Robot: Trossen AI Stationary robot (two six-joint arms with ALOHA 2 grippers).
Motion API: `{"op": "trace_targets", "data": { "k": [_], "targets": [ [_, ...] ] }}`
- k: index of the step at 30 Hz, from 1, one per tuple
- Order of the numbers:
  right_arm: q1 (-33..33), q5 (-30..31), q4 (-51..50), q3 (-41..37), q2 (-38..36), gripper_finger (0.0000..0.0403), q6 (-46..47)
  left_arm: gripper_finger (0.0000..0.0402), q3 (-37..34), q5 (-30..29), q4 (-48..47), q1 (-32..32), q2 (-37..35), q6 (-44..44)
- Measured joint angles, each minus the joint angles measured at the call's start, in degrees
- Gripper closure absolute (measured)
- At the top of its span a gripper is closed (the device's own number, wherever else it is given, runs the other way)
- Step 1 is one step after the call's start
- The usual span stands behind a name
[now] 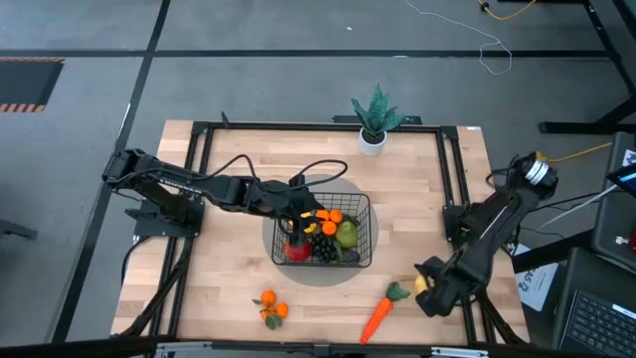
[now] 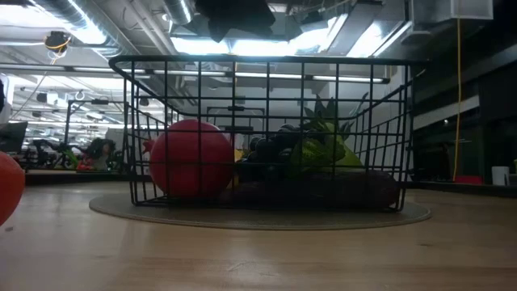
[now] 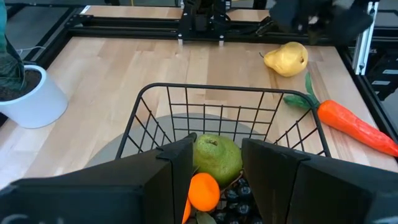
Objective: Build produce basket
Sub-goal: Put the yellow pear into the black wire basket
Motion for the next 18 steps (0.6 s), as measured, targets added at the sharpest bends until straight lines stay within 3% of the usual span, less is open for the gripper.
{"op": "trace_targets", "data": {
  "k": [5, 9, 18],
  "targets": [
    [-0.3, 1.4, -0.7, 0.0, 5.8, 0.0257, -3.3, 0.0277, 0.0, 0.0, 0.0, 0.0, 0.0, 0.0],
    [-1.6, 6.2, -0.4, 0.0, 8.0, 0.0257, -4.4, 0.0277, 0.0, -0.1, 0.0, 0.0, 0.0, 0.0],
    [-7.5, 33.0, -1.1, 0.0, 8.8, 0.0257, -5.3, 0.0277, 0.0, -0.1, 0.0, 0.0, 0.0, 0.0]
  ]
}}
